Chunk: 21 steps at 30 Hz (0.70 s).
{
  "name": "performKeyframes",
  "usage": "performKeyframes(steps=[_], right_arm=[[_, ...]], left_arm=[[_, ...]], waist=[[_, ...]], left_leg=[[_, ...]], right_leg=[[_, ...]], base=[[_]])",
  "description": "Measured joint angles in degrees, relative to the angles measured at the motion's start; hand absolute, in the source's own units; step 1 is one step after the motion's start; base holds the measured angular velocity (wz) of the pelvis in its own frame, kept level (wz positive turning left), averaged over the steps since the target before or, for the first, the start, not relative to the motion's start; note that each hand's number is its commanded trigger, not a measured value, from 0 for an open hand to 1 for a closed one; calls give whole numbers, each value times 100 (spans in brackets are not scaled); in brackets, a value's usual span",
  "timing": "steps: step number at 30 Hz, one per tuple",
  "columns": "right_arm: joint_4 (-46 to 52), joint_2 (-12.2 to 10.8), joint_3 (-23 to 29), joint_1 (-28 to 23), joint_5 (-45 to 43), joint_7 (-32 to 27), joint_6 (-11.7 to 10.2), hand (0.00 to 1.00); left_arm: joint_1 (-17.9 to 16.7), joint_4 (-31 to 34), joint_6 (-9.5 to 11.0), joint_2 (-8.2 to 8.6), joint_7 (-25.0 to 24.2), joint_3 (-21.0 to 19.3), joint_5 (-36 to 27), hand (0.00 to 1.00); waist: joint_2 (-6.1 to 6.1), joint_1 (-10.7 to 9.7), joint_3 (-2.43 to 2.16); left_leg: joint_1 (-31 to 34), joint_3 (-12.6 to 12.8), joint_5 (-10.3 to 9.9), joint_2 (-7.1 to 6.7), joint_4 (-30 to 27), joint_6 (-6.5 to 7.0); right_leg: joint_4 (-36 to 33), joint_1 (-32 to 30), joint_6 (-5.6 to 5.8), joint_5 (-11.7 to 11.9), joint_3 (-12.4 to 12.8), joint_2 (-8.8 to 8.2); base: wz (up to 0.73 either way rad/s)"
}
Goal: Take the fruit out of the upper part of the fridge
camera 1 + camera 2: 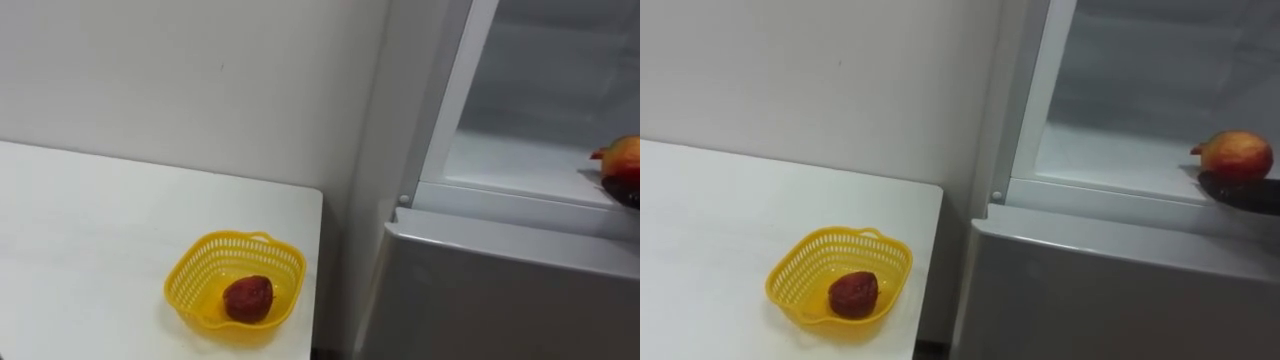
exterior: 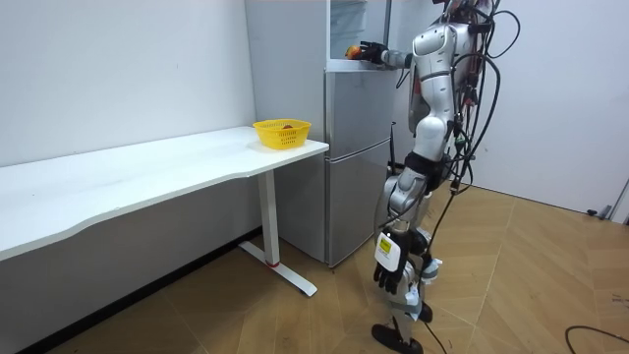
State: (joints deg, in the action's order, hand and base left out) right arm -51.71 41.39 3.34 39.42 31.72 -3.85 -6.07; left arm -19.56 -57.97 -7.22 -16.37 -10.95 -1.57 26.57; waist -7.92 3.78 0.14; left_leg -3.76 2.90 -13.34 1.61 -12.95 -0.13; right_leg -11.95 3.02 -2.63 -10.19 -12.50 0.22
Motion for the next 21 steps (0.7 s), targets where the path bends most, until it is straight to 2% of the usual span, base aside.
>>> performKeyframes(steps=[13, 14, 16, 21], right_arm=[[-180, 75, -51, 0, 2, 431, -20, 0], [-180, 85, -52, 0, 4, 468, -23, 6], [-176, 95, -56, 0, 4, 516, -22, 100], [-170, 126, -101, 0, 2, 589, -29, 100]], left_arm=[[27, -21, -89, -9, -103, 72, -11, 0], [29, -21, -97, -9, -104, 79, -11, 0], [31, -22, -103, -9, -106, 88, -10, 0], [140, -154, -89, -9, -113, 85, -9, 0]], waist=[[39, 64, 24], [41, 63, 24], [40, 64, 23], [38, 68, 21]], left_leg=[[-84, -28, 12, 42, 33, -58], [-78, -30, 13, 47, 33, -62], [-76, -30, 15, 52, 33, -66], [-82, -26, 21, 58, 23, -76]], right_leg=[[94, 80, -51, -4, -75, 11], [106, 80, -56, -1, -83, 15], [106, 77, -59, 1, -86, 20], [106, 70, -70, 8, -84, 28]], base=[[1], [0], [0], [0]])
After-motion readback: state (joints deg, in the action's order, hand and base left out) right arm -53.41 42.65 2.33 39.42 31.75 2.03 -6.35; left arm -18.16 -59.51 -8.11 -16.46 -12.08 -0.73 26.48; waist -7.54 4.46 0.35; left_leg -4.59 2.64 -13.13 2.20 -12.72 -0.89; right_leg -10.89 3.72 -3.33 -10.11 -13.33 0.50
